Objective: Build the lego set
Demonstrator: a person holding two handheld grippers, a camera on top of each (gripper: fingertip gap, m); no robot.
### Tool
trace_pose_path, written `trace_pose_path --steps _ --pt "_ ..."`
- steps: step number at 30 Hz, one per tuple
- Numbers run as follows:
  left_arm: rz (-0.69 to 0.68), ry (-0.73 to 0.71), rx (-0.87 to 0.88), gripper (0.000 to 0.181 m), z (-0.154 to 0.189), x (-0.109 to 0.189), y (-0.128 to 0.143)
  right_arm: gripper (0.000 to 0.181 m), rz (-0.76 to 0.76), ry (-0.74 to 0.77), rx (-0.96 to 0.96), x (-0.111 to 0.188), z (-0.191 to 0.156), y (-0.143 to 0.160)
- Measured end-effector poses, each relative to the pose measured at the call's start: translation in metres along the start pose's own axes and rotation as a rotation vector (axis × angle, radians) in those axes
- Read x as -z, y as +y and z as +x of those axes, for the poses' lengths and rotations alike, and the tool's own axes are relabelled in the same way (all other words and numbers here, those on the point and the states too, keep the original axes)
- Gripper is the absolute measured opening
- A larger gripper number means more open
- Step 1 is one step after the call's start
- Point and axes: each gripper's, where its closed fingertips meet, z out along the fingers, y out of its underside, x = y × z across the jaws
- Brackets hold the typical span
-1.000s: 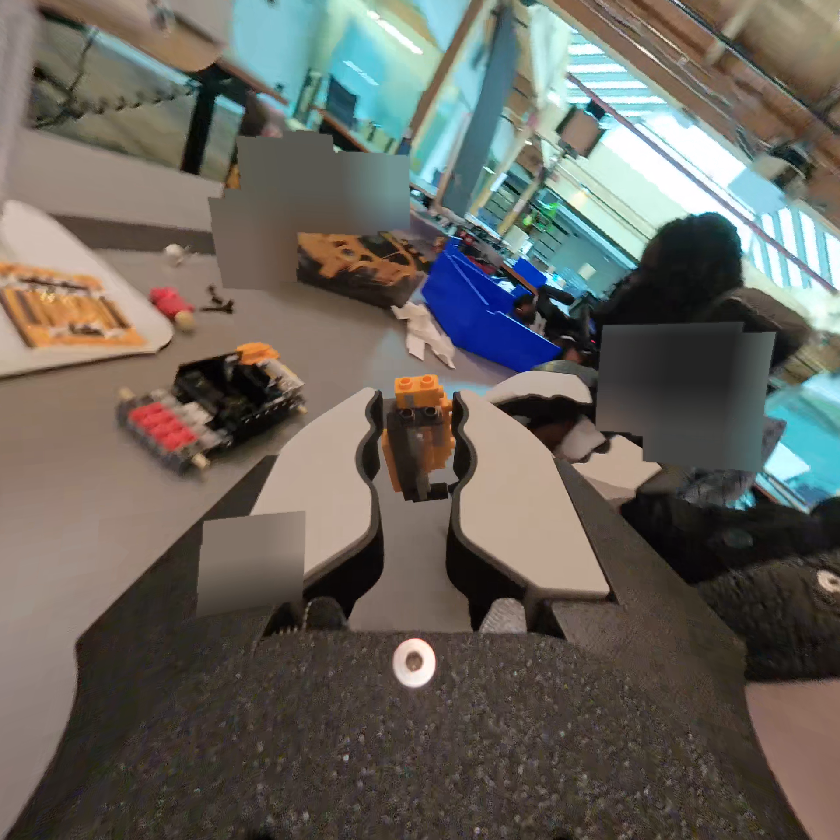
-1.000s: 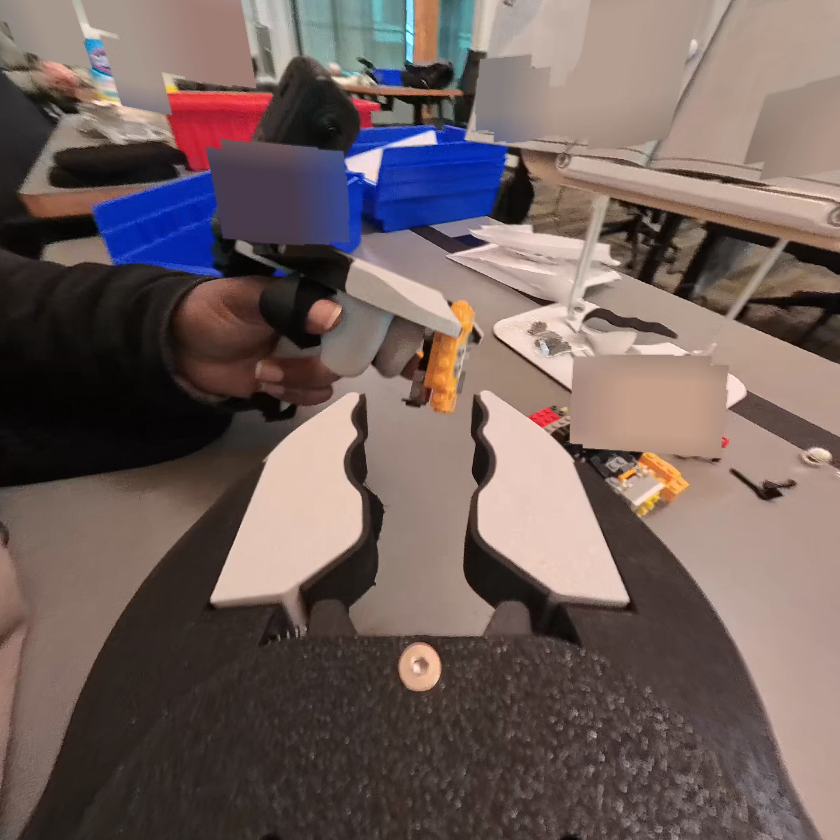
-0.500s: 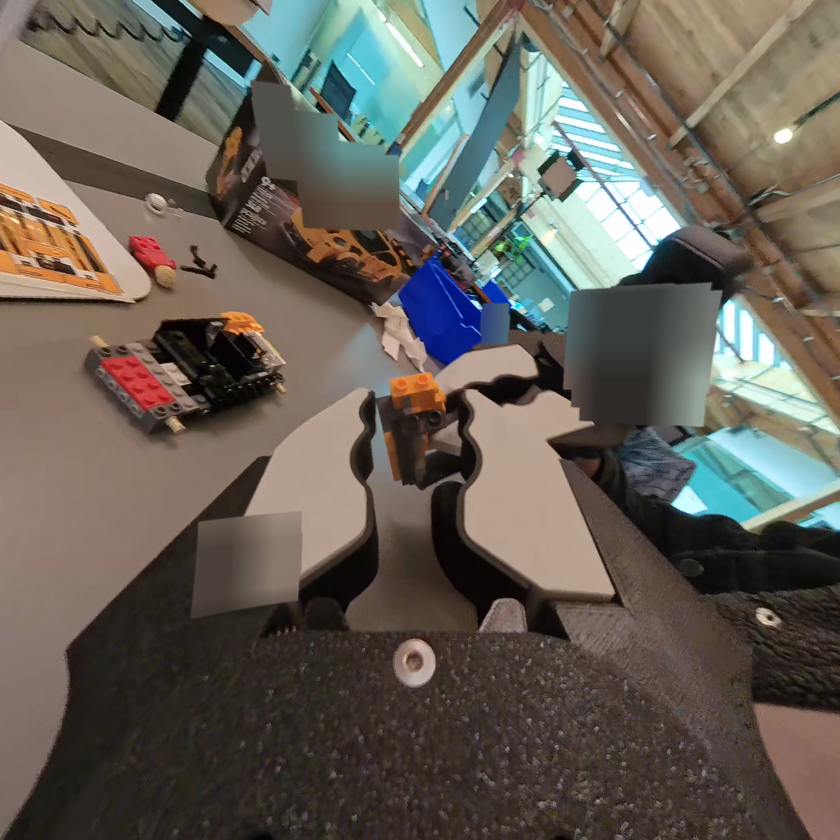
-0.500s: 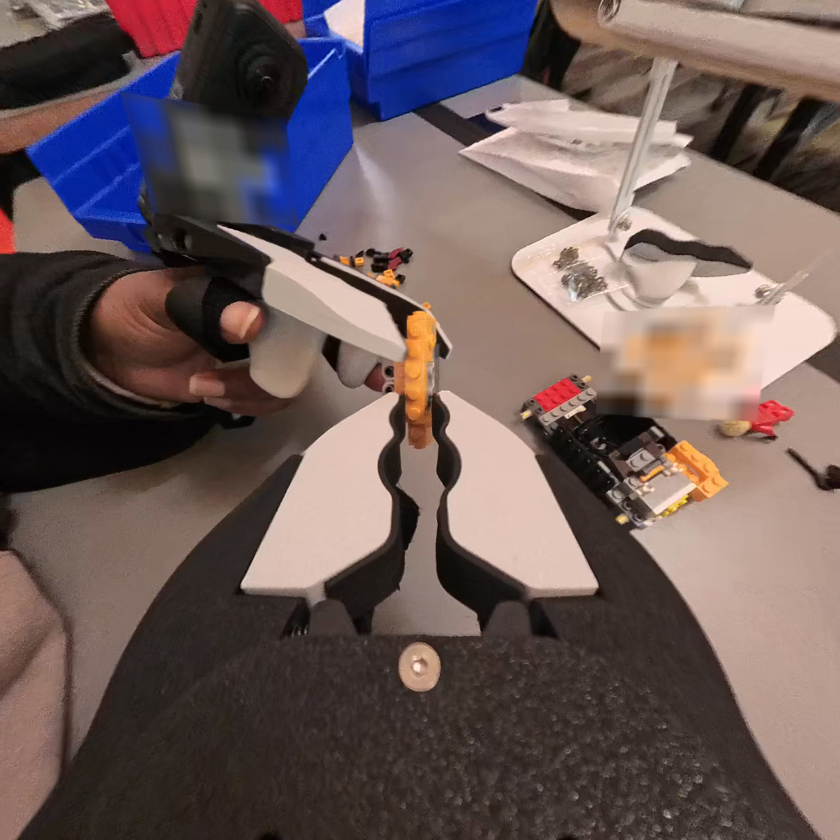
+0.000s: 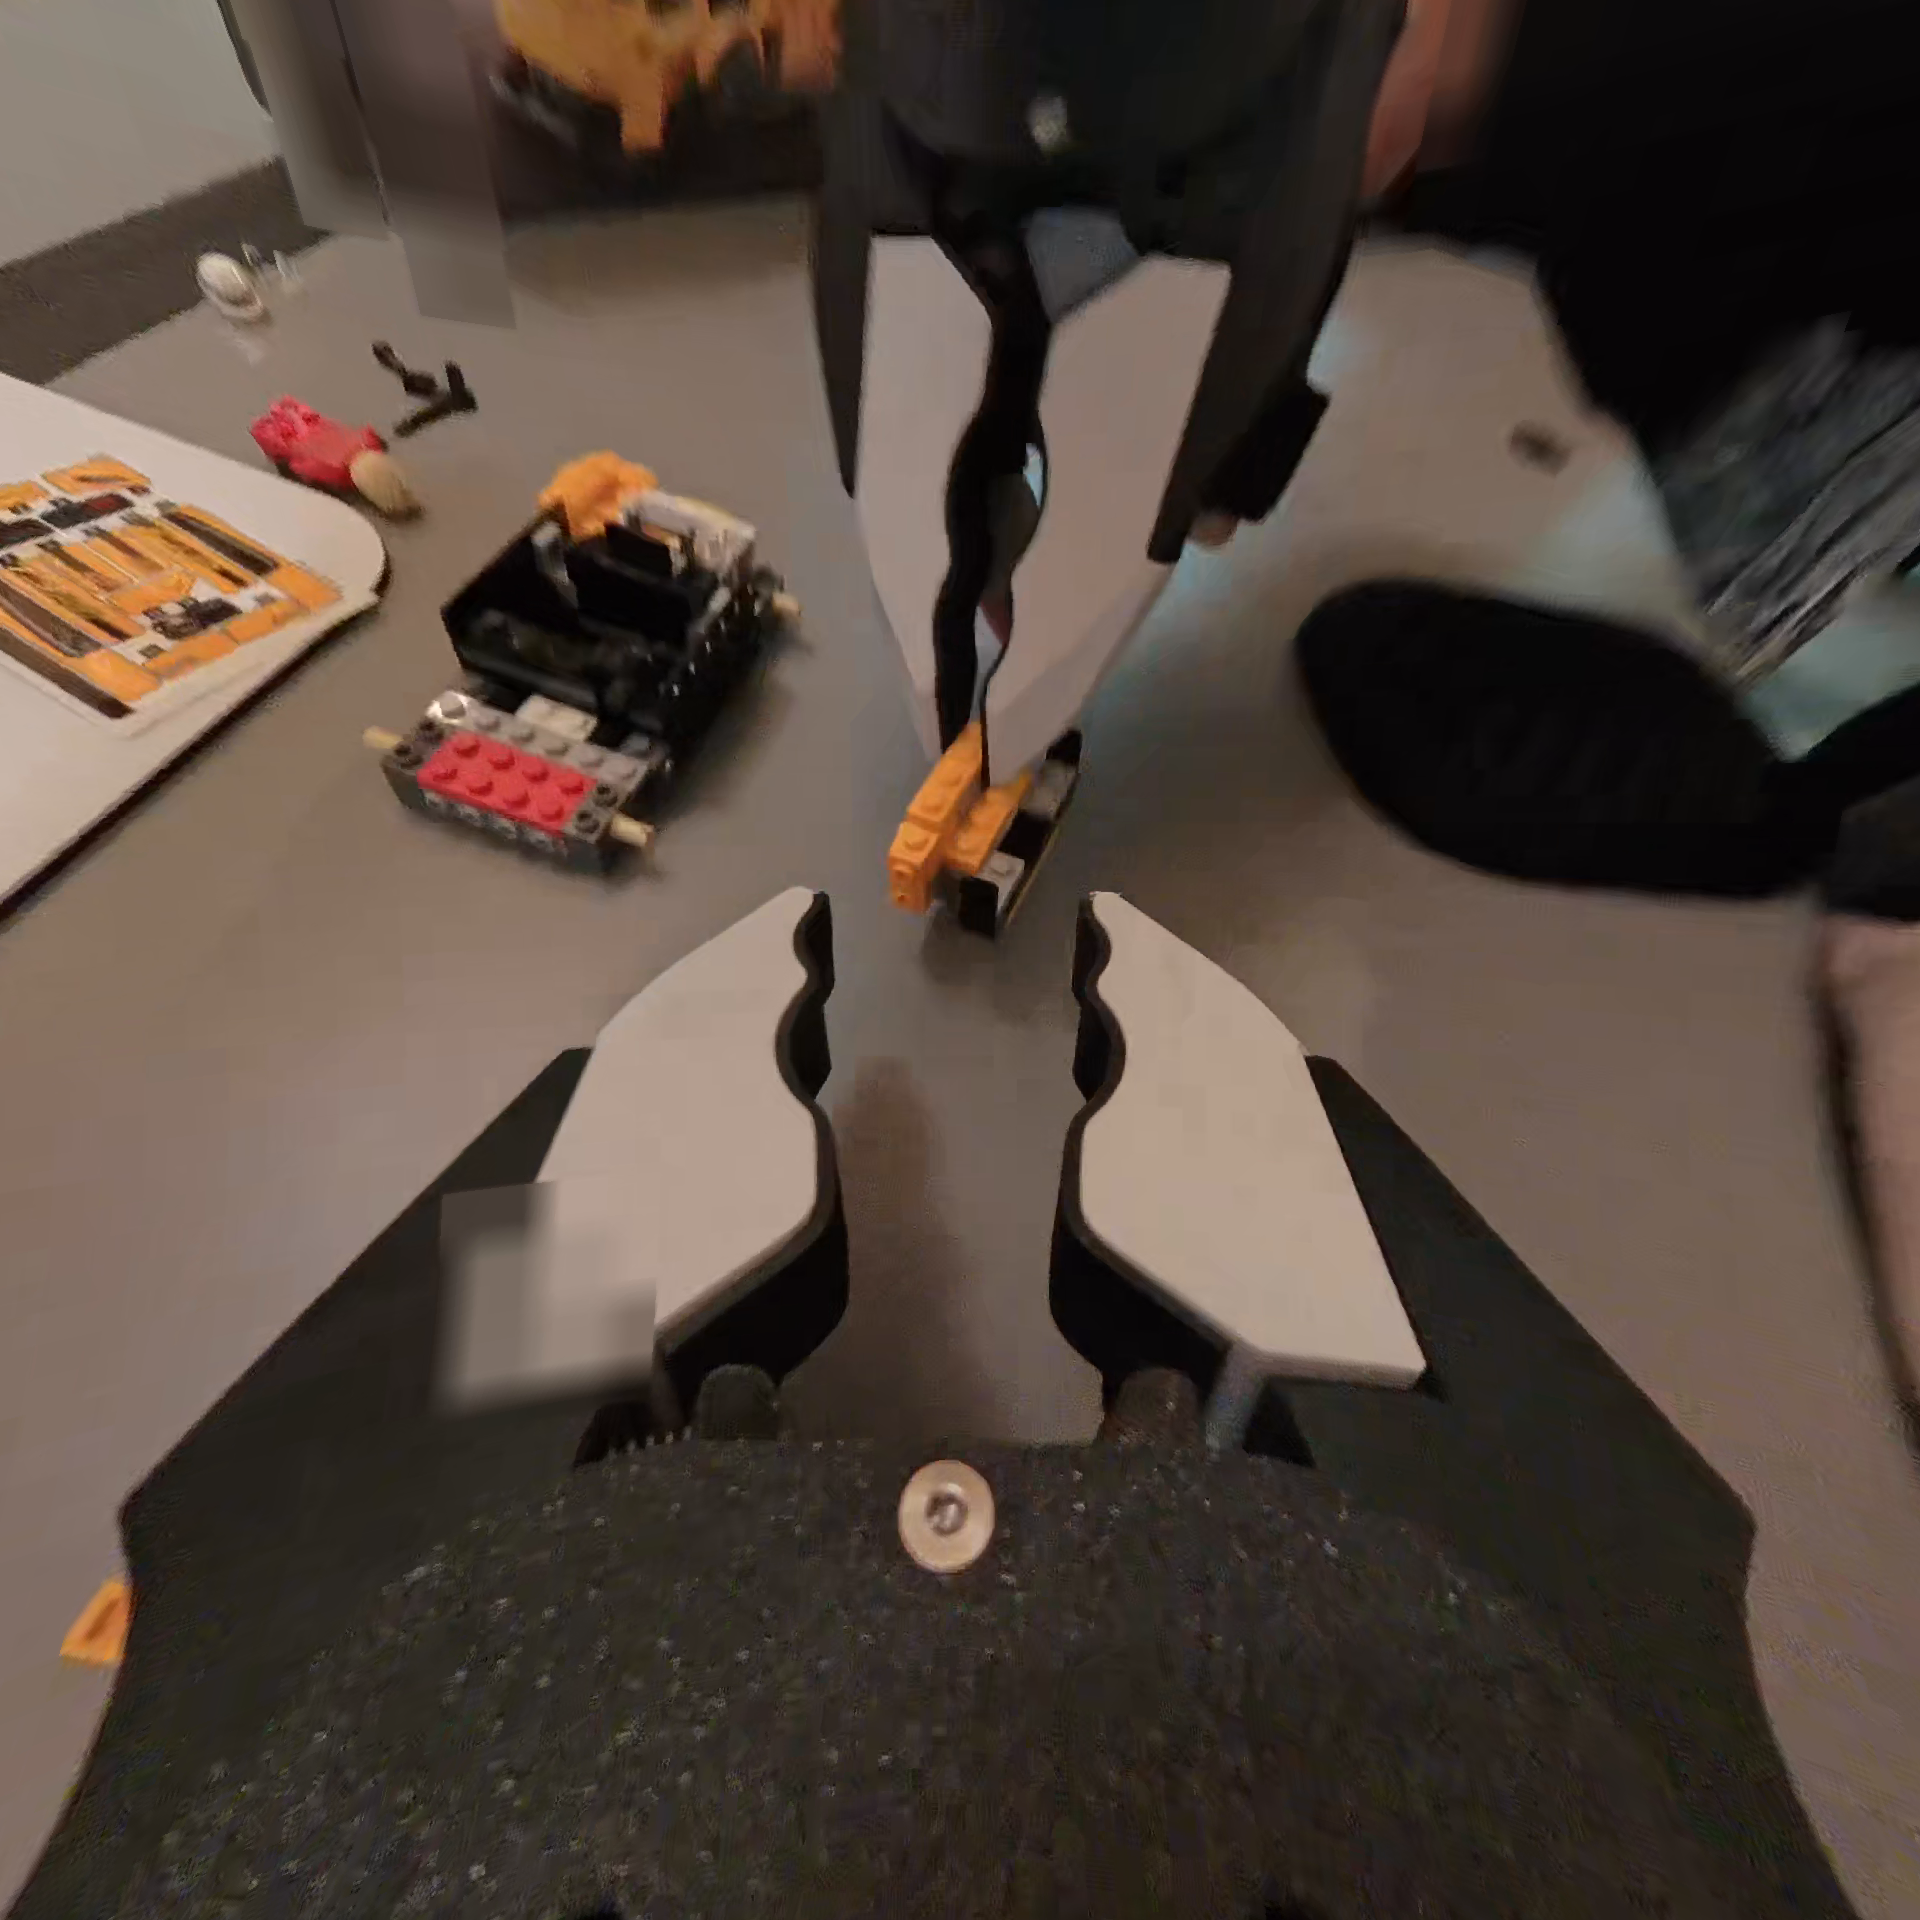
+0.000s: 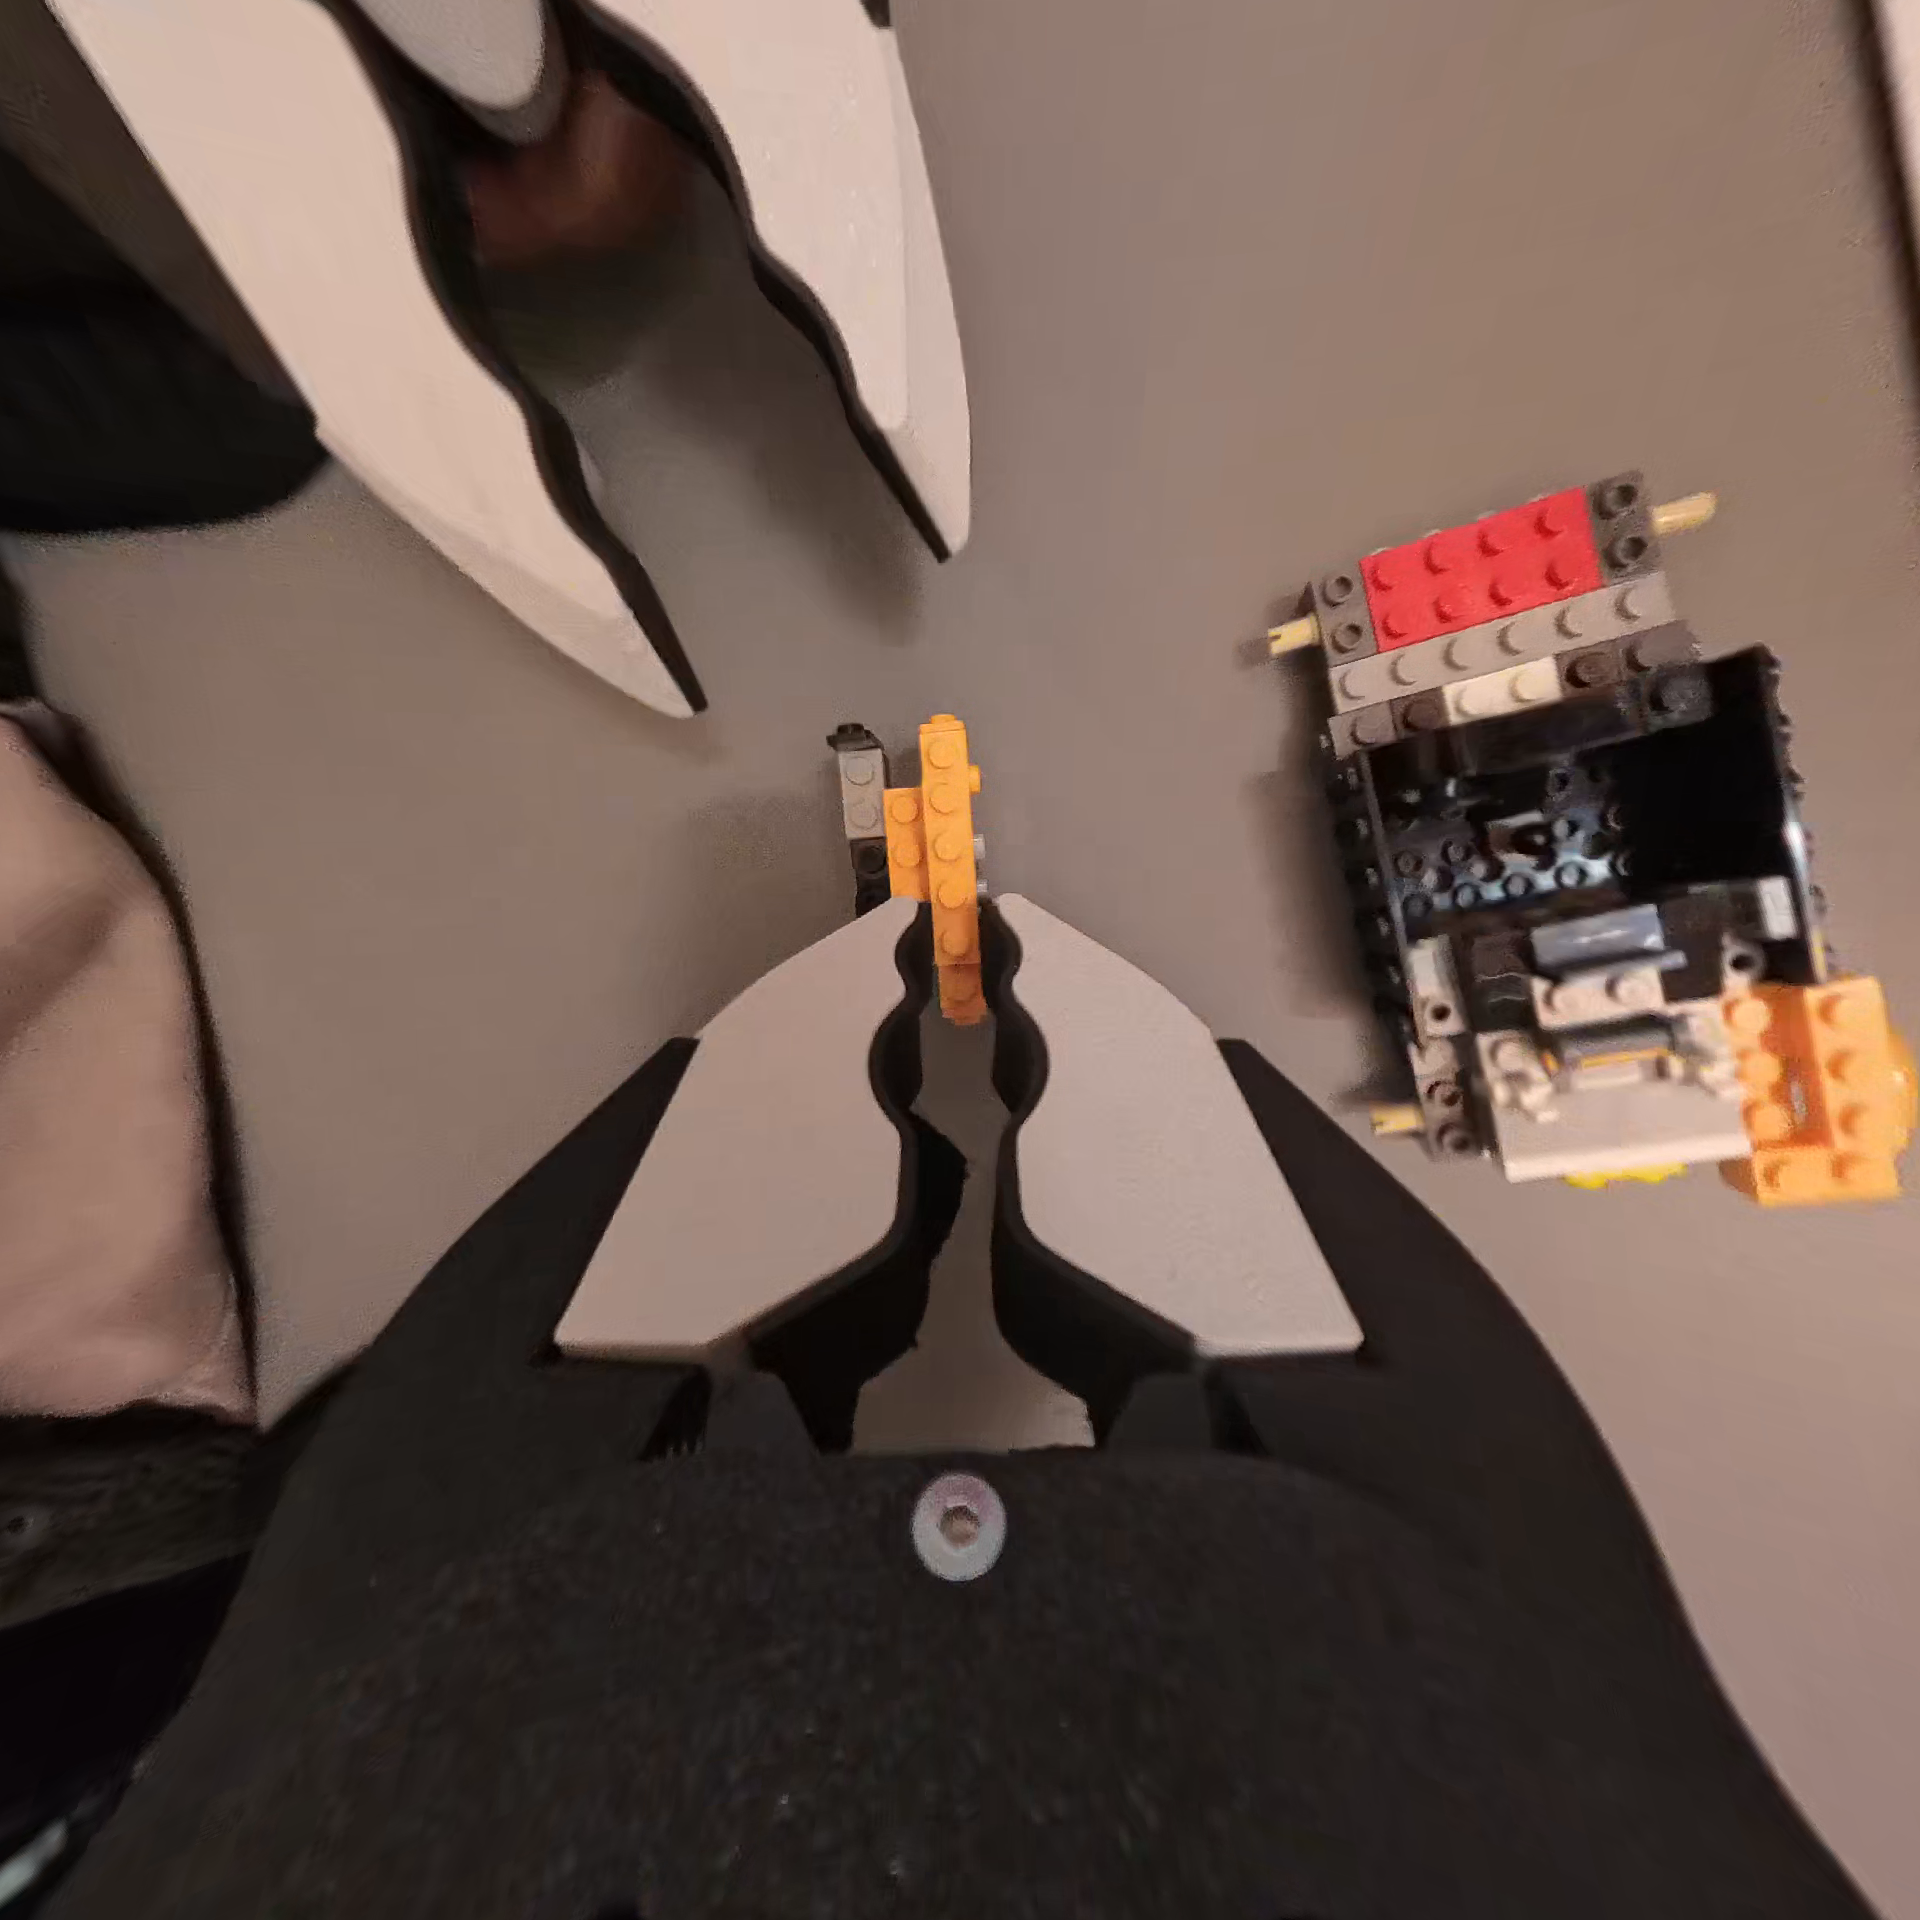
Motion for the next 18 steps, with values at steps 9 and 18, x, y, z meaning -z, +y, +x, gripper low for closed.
trace_pose_path --steps 9,18 --pt "-0.116 -0.038 -0.089 0.042 0.001 -0.011 0.017 0.01 -0.02 0.009 0.096 -0.016 -0.002 -0.002" --pt "-0.246 -0.201 -0.251 0.032 -0.014 -0.022 0.032 0.023 0.114 -0.024 0.043 -0.01 -0.023 0.007"
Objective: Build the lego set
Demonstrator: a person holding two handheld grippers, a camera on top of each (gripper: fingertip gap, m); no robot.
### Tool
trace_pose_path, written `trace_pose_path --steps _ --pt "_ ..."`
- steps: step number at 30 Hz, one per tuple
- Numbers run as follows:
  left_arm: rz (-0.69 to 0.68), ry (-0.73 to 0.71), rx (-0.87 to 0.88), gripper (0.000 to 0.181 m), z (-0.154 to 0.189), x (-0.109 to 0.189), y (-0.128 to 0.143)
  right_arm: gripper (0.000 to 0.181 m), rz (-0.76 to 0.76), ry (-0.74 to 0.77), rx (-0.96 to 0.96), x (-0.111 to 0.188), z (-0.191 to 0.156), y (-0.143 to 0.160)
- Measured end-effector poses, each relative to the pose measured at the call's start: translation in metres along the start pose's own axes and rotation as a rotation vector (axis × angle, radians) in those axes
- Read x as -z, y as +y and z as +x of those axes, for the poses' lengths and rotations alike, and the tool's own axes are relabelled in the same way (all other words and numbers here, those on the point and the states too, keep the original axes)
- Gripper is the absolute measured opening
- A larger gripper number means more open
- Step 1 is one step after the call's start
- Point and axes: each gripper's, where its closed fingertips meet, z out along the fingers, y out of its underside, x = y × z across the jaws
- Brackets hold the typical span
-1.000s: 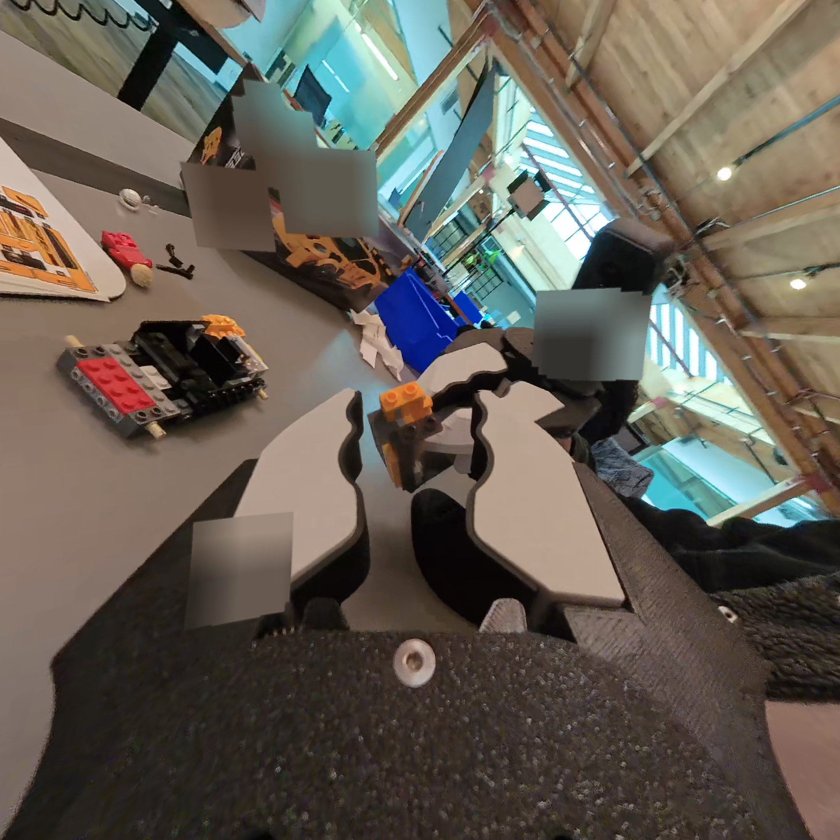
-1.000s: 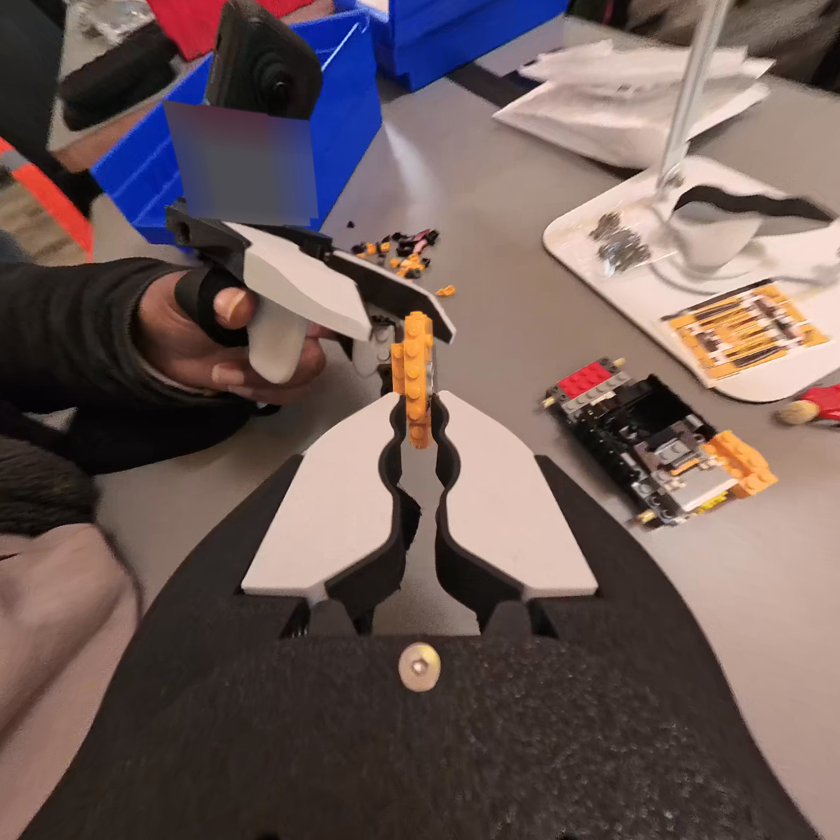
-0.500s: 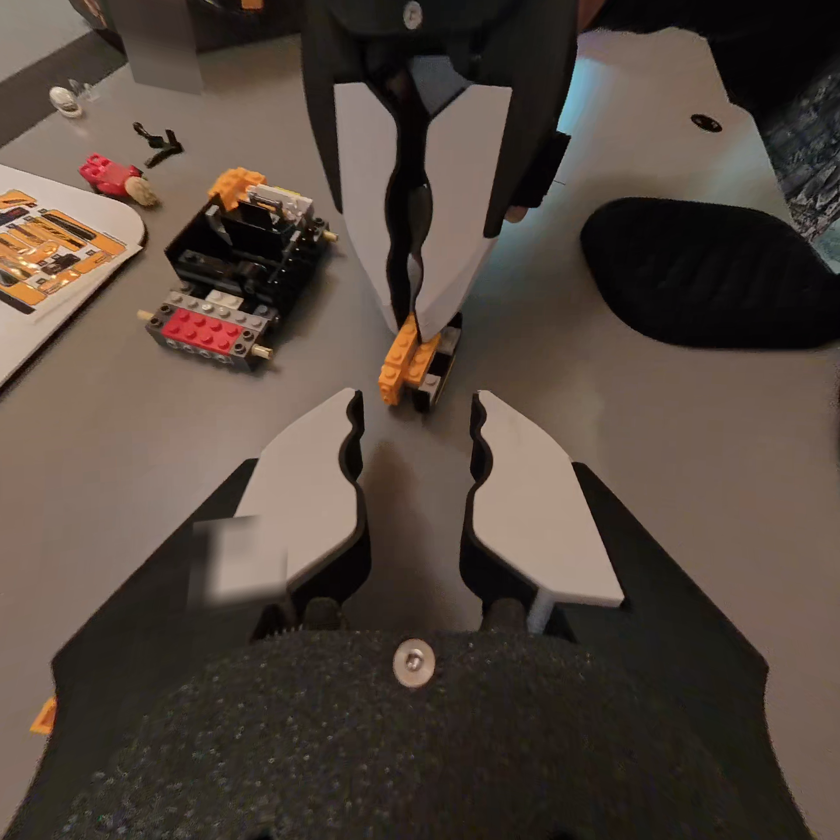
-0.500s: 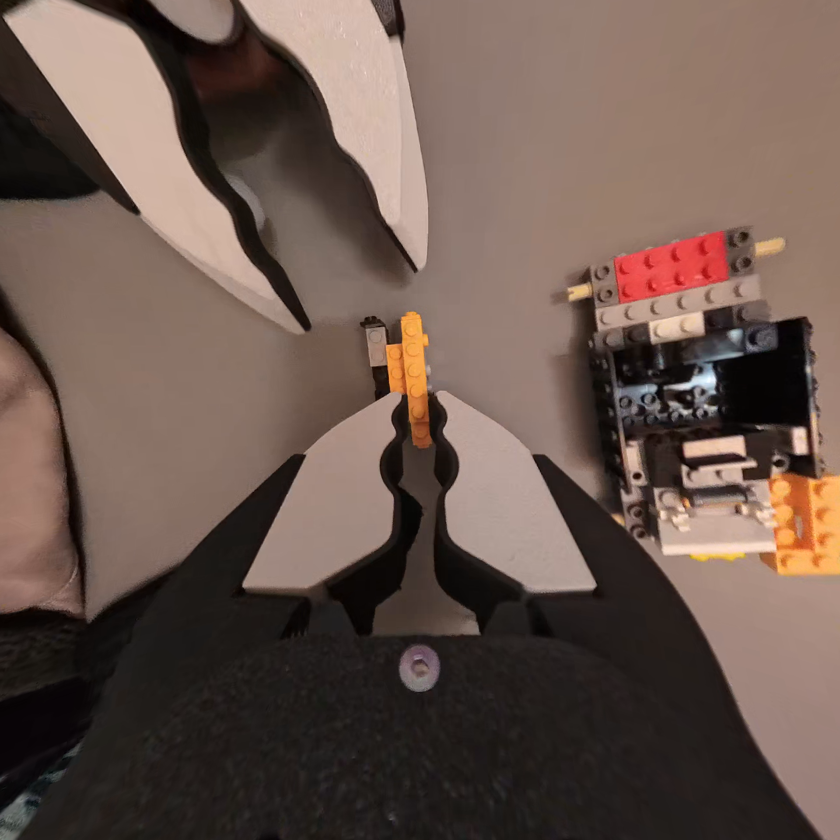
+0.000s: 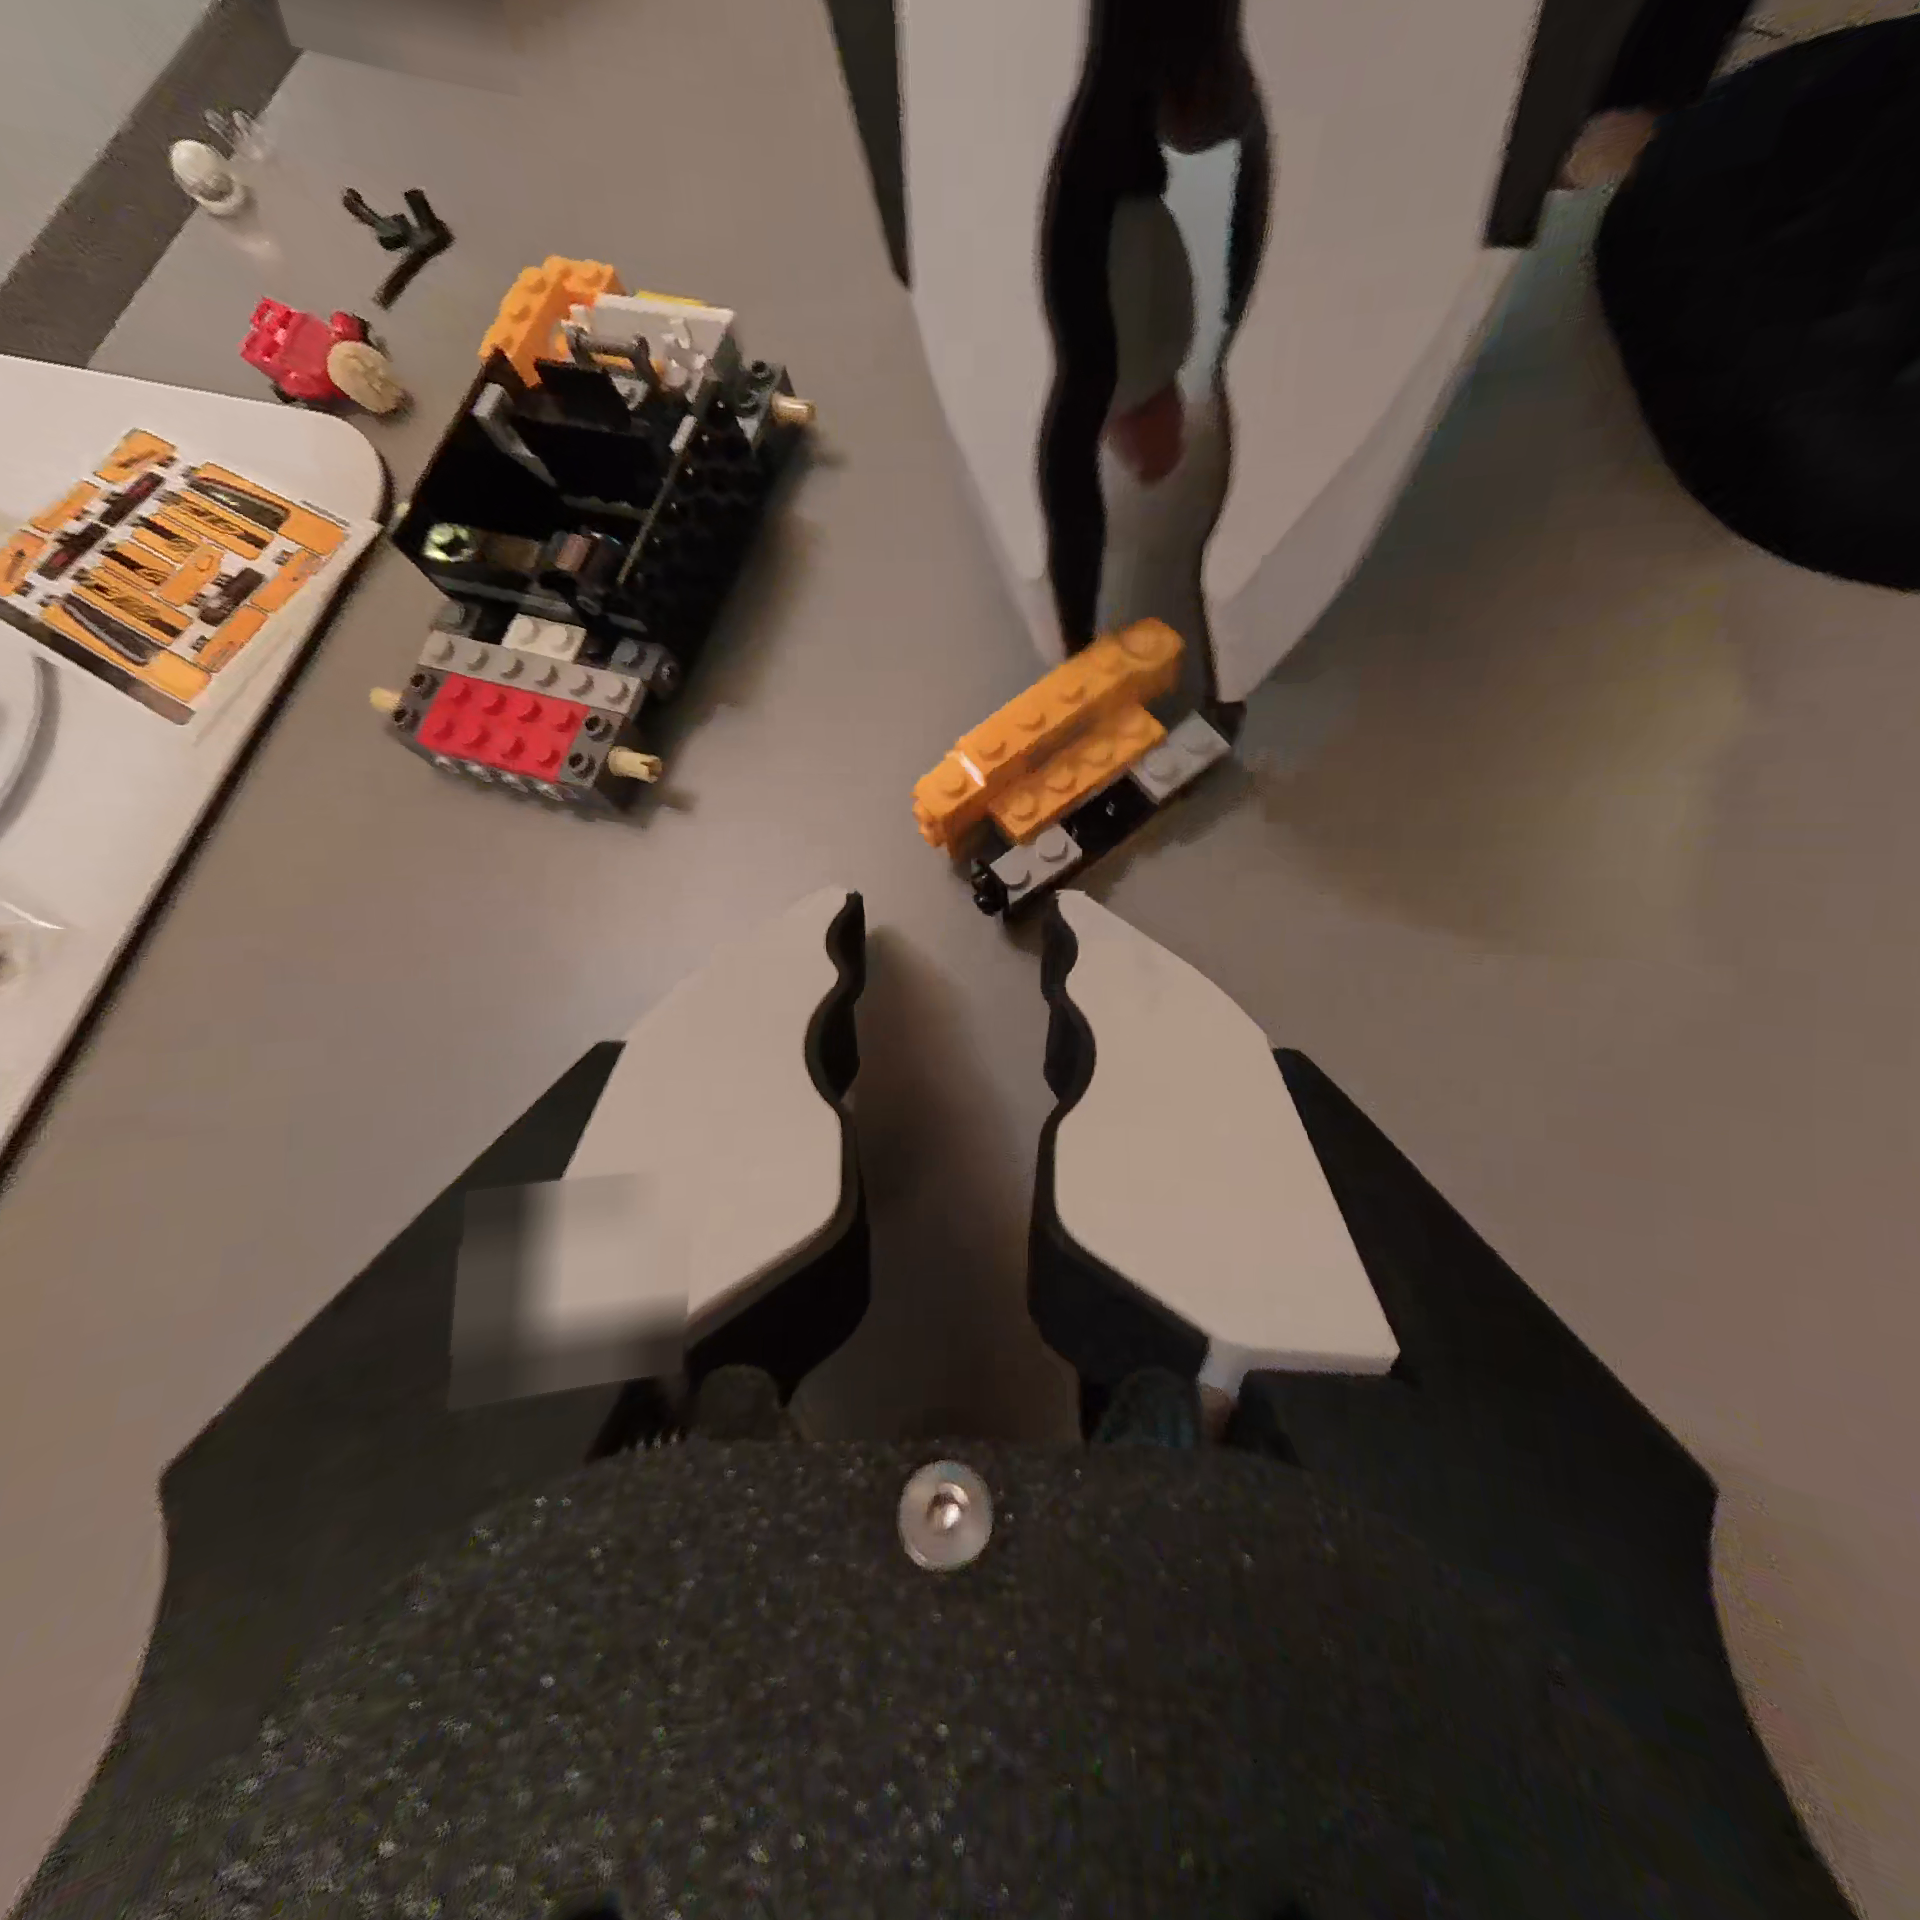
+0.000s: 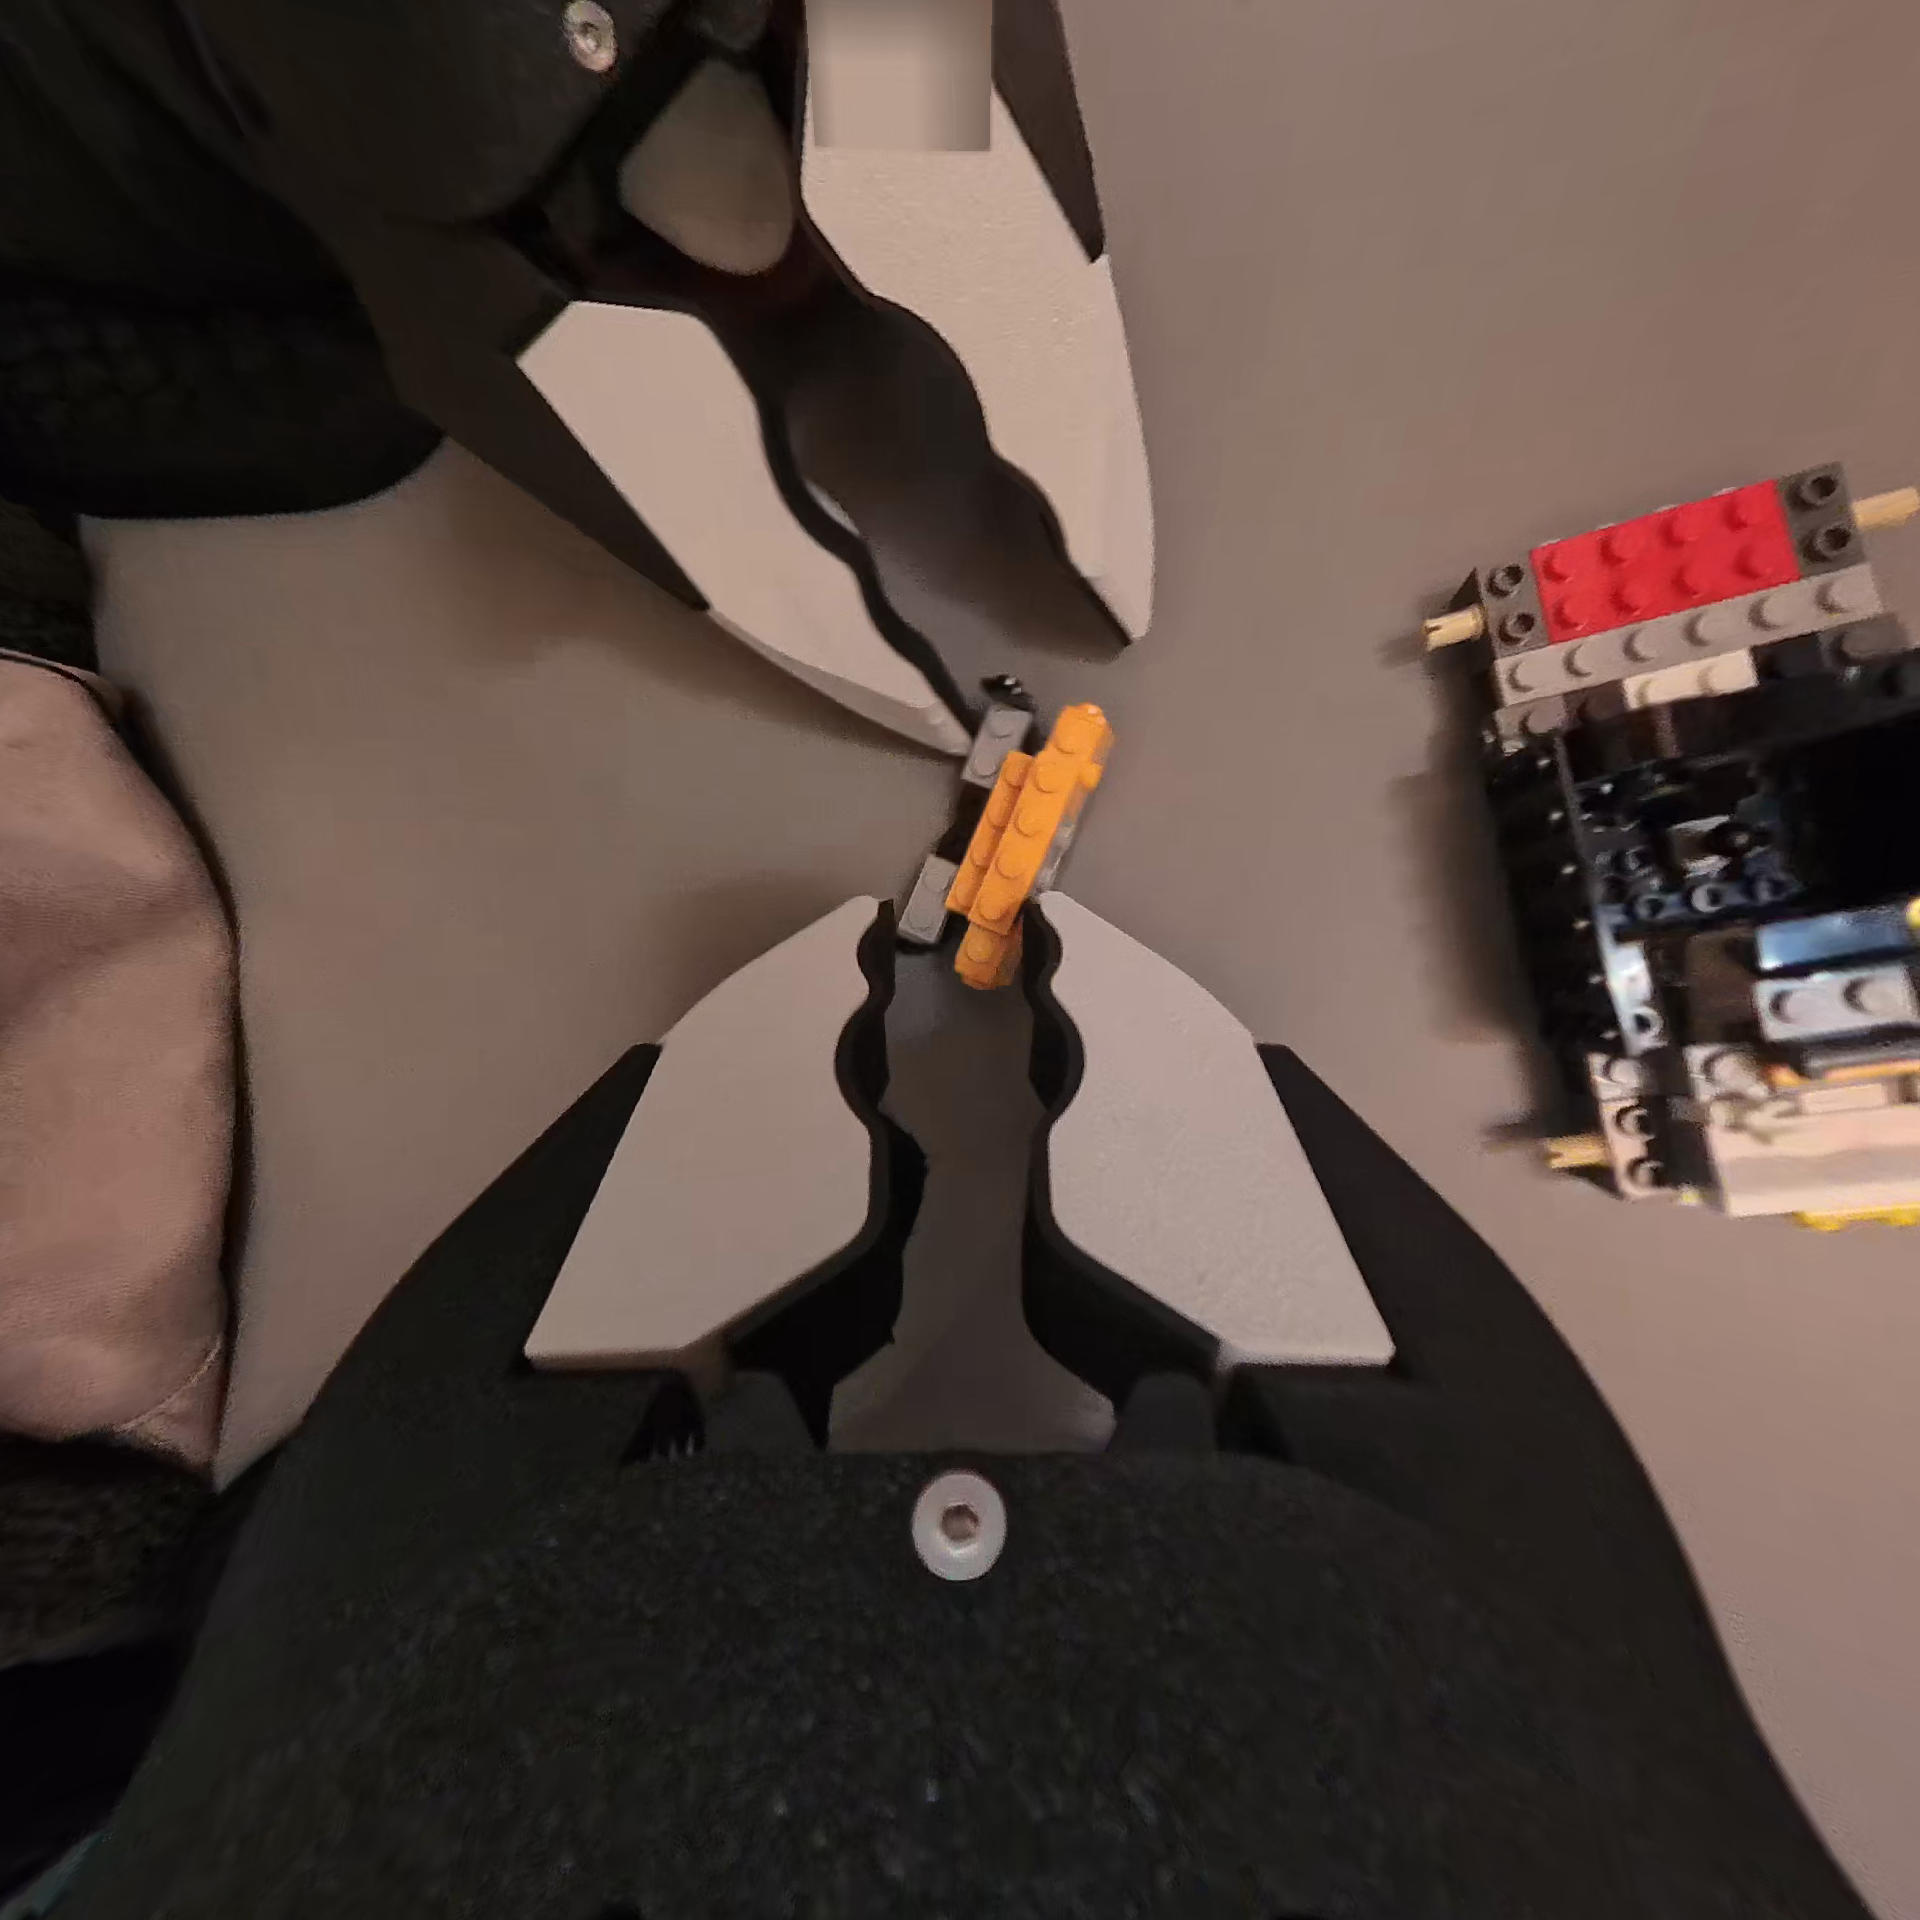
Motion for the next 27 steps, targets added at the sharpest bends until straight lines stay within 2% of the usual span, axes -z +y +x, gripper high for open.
trace_pose_path --steps 6,10,14,17,20,27 --pt "0.002 -0.095 0.027 0.029 -0.016 0.001 0.0 0.023 0.102 -0.013 -0.042 0.002 -0.016 0.006" --pt "0.032 -0.082 0.027 0.029 -0.016 0.006 -0.002 0.024 0.168 0.0 -0.084 0.006 -0.016 0.009" --pt "0.058 -0.042 0.021 0.032 -0.011 0.008 -0.005 0.03 0.212 0.095 -0.096 0.006 -0.017 0.01" --pt "0.052 -0.027 -0.003 0.033 -0.007 0.007 -0.004 0.036 0.222 0.222 -0.072 0.002 -0.013 0.012" --pt "0.039 -0.032 -0.018 0.033 -0.006 0.005 -0.003 0.031 0.237 0.27 -0.05 -0.001 -0.011 0.011" --pt "0.067 -0.033 0.024 0.025 -0.009 0.009 -0.006 0.023 0.27 0.331 -0.052 0.013 0.018 0.011"
